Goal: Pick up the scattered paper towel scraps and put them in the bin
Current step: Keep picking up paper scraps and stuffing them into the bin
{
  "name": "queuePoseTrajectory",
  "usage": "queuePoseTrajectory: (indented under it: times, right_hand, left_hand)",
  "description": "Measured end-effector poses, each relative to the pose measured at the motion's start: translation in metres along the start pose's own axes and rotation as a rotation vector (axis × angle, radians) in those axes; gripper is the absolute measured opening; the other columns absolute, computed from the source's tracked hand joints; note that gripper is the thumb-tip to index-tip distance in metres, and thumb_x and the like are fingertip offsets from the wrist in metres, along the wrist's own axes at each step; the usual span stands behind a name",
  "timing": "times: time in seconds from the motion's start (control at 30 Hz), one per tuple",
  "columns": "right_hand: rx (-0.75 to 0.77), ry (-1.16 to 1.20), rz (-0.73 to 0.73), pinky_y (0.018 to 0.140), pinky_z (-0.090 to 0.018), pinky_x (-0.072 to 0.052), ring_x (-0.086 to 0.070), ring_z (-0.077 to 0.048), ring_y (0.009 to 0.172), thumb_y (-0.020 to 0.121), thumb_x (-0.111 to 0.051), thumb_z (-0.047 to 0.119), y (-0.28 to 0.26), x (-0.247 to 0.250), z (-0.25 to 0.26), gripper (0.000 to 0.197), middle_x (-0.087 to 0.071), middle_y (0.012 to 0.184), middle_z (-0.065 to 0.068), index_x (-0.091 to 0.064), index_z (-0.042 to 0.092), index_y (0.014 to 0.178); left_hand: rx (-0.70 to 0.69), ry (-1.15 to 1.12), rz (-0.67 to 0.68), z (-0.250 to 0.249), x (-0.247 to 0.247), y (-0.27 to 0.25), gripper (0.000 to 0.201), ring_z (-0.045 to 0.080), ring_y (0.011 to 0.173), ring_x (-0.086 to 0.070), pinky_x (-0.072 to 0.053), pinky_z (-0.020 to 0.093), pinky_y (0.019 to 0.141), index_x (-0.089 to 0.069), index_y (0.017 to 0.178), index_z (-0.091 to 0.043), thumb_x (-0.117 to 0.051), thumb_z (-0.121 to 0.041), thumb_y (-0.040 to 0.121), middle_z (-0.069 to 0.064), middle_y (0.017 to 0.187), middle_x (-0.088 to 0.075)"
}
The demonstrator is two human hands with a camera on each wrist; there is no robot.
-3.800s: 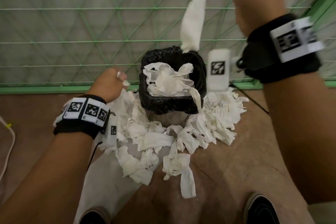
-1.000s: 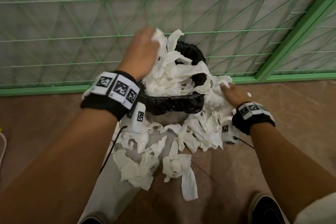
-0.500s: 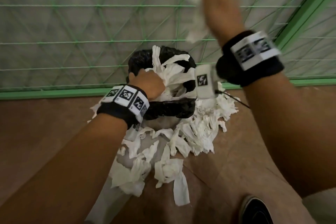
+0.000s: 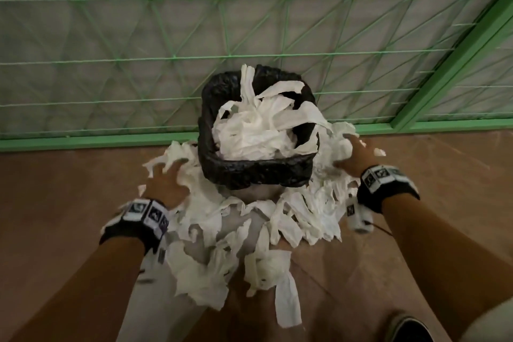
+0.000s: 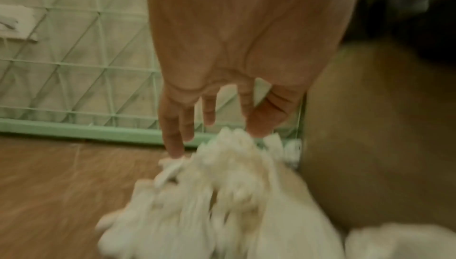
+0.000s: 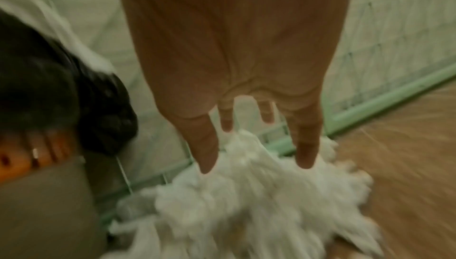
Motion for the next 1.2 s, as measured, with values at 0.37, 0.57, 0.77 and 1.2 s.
queuePoseTrajectory:
  times: [0.37,0.57,0.77,1.2]
  right_hand:
    - [0.251,-0.371,0.252,0.088,-0.032,-0.042,-0.057,-0.032,0.112,0.09,-0.059,0.029,-0.008,-0.051,0.027,0.033,-0.062,0.12,-0.018,-0.065,0.002,0.108]
    - [0.114,0.138,0.093,0.07,-0.032,-0.054,-0.062,-0.025,0.072,0.092,-0.057,0.021,-0.021,0.047,0.046,0.027,-0.06,0.08,-0.017,-0.054,0.012,0.067]
    - [0.413,0.766,-0.171,0.037,-0.015,-0.032,-0.048,-0.009,0.041,0.093,-0.053,0.009,-0.072,0.164,0.114,0.03,-0.053,0.063,0.0,-0.037,0.022,0.071]
    - [0.526,0.483,-0.097,0.076,-0.03,-0.046,-0.057,-0.015,0.081,0.092,-0.052,0.042,-0.093,0.114,0.171,0.025,-0.062,0.091,0.001,-0.056,0.018,0.098]
  left_hand:
    - [-0.057,0.103,-0.072,0.003,-0.043,0.0,0.022,0.039,0.098,-0.062,-0.051,0.045,0.088,-0.064,0.095,0.001,-0.049,-0.014,0.089,0.024,0.103,-0.065]
    - [-0.057,-0.148,-0.15,-0.002,-0.012,-0.004,0.025,0.039,0.099,-0.056,-0.043,0.041,0.083,-0.05,0.087,0.0,-0.049,-0.024,0.095,0.027,0.1,-0.06]
    - [-0.046,-0.223,-0.196,0.003,0.012,-0.01,0.014,0.037,0.092,-0.065,-0.052,0.04,0.081,-0.06,0.099,-0.001,-0.052,-0.005,0.087,0.019,0.095,-0.068]
    - [-0.486,-0.849,-0.485,-0.148,0.196,-0.097,0.022,0.019,0.077,-0.049,-0.047,0.036,0.07,-0.051,0.089,-0.025,-0.036,-0.008,0.089,0.003,0.087,-0.052]
Point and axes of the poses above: each hand's wrist, its own y-axis towards the middle knuckle, its own x-axis out of the back of the hand, z = x × y, the point moved 4 cm from there along y, towards the middle knuckle
